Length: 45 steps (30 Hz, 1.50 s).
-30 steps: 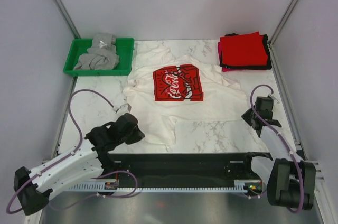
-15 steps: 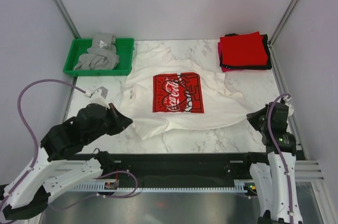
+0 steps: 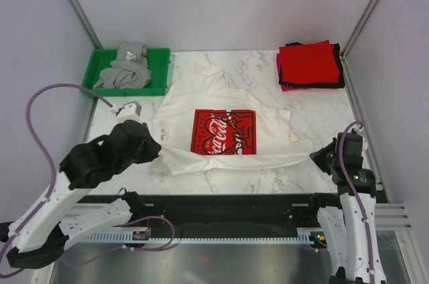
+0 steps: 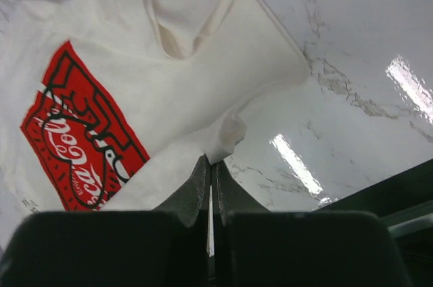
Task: Fold and stack the t-shirts
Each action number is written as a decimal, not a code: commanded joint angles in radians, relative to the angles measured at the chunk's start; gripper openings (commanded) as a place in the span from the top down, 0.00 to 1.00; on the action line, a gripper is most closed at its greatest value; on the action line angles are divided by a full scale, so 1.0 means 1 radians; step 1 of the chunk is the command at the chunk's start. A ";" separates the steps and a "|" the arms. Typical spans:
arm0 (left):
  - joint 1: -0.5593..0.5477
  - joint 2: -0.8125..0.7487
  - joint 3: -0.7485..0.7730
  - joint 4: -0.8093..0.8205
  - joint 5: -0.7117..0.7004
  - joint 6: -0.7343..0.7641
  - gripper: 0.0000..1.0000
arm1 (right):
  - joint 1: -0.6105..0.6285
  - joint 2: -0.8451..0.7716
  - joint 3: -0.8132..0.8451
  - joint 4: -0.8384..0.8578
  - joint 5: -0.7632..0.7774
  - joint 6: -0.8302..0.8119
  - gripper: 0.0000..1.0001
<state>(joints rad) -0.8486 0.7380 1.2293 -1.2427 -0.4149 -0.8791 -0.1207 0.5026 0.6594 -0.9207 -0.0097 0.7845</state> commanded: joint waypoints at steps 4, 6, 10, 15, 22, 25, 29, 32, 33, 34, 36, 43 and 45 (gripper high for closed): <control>0.020 0.100 -0.093 0.193 -0.045 0.103 0.98 | 0.004 0.037 -0.078 0.107 -0.052 -0.016 1.00; 0.066 0.154 -0.076 0.276 -0.001 0.188 0.98 | 0.004 0.085 -0.101 0.219 -0.091 0.018 1.00; 0.345 0.299 0.083 0.330 0.226 0.308 0.98 | 0.007 0.399 0.027 0.384 -0.288 -0.057 1.00; 0.370 0.239 0.316 0.329 0.177 0.396 0.98 | 0.015 0.442 0.549 0.243 -0.109 -0.145 1.00; 0.370 0.028 0.251 0.214 0.091 0.362 0.98 | 0.012 0.175 0.431 0.126 -0.083 -0.099 1.00; 0.370 -0.095 0.139 0.189 0.090 0.318 0.98 | 0.030 0.099 0.262 0.065 -0.004 -0.097 1.00; 0.370 -0.183 0.000 0.172 0.162 0.286 0.98 | 0.033 0.022 0.065 0.063 -0.029 -0.048 1.00; 0.370 -0.215 -0.079 0.160 0.240 0.256 0.98 | 0.033 0.002 -0.017 0.071 -0.029 -0.027 1.00; 0.370 -0.233 -0.096 0.152 0.240 0.247 0.98 | 0.033 -0.002 -0.021 0.063 -0.023 -0.027 1.00; 0.370 -0.244 -0.097 0.147 0.237 0.247 0.98 | 0.033 -0.012 -0.020 0.054 -0.012 -0.027 1.00; 0.370 -0.255 -0.076 0.122 0.209 0.250 0.98 | 0.033 -0.019 -0.001 0.010 0.022 -0.028 1.00; 0.370 -0.226 -0.079 0.091 0.252 0.270 0.98 | 0.036 0.002 0.114 -0.038 0.111 -0.042 1.00; 0.370 -0.194 -0.138 0.100 0.281 0.266 0.98 | 0.036 0.017 0.108 -0.014 0.077 -0.060 1.00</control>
<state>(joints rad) -0.4835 0.4995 1.1412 -1.1488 -0.1810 -0.6018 -0.0883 0.4942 0.7376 -0.9504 0.0509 0.7429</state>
